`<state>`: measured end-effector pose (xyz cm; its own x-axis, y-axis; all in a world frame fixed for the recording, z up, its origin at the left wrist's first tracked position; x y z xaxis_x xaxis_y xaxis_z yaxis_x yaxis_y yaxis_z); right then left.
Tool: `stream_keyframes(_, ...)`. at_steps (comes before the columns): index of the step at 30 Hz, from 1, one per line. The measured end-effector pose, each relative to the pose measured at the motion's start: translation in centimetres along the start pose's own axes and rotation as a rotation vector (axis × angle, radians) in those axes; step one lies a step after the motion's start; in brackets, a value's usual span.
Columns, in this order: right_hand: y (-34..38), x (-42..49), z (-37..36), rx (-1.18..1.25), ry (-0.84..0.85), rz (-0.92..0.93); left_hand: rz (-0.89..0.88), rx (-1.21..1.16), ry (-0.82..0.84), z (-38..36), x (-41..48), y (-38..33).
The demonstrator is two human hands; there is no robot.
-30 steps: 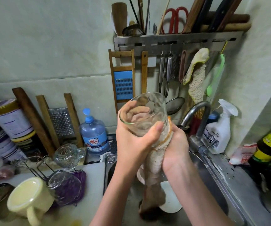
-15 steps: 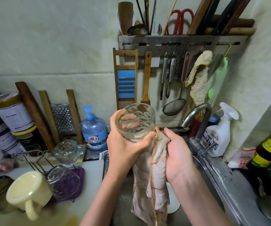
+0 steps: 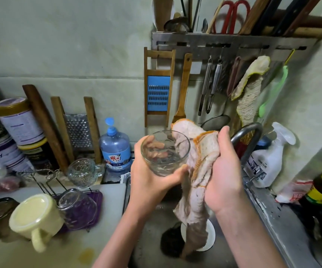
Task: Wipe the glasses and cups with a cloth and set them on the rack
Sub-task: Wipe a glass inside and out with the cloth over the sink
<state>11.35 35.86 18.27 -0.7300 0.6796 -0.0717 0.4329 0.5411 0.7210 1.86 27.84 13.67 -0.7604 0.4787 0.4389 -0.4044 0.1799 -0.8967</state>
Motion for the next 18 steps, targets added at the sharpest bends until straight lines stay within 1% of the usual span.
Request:
stream_keyframes(4, -0.8, 0.0, 0.3, -0.052, 0.054, 0.105, 0.016, -0.021, 0.085, 0.0, 0.1, 0.3)
stream_keyframes(6, -0.6, 0.3, 0.6, -0.072, 0.097, 0.15, -0.025, 0.045, 0.143, 0.4, 0.5, 0.5)
stream_keyframes(8, 0.0, 0.6, 0.5, -0.151, 0.14, 0.176, -0.076, 0.145, 0.209, 0.7, 0.8, 0.8)
stream_keyframes(10, 0.6, 1.4, 0.8, -0.222, 0.154, 0.177, -0.085, 0.213, 0.261, 1.1, 0.9, 1.3)
stream_keyframes(13, 0.5, 1.9, 0.9, -0.401, 0.208, 0.193, -0.016, 0.258, 0.329, 1.2, 0.9, 2.4)
stream_keyframes(15, -0.2, 2.1, 0.7, -0.541, 0.342, 0.13, 0.036, 0.217, 0.363, 1.1, 1.1, 3.1)
stream_keyframes(16, -0.8, 2.2, 0.8, -0.677, 0.461, 0.132, 0.036, 0.205, 0.368, 1.1, 1.2, 3.3)
stream_keyframes(17, -1.3, 2.0, 0.8, -0.898, 0.6, 0.17, 0.027, 0.212, 0.352, 1.2, 1.2, 3.3)
stream_keyframes(18, -2.1, 2.2, 0.9, -1.128, 0.704, 0.208, 0.022, 0.209, 0.335, 1.2, 1.2, 3.5)
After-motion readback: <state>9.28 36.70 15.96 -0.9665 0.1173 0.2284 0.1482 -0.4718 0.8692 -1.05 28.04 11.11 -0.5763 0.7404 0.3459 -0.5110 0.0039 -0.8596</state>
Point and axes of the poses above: each hand's wrist, its own x-axis towards the middle knuckle, its own z-axis out of the back of the hand, y = z × x, the point moved 2 cm from there along x, towards the middle knuckle, and after that the axes turned 3 degrees about z, right-handed, at the moved point
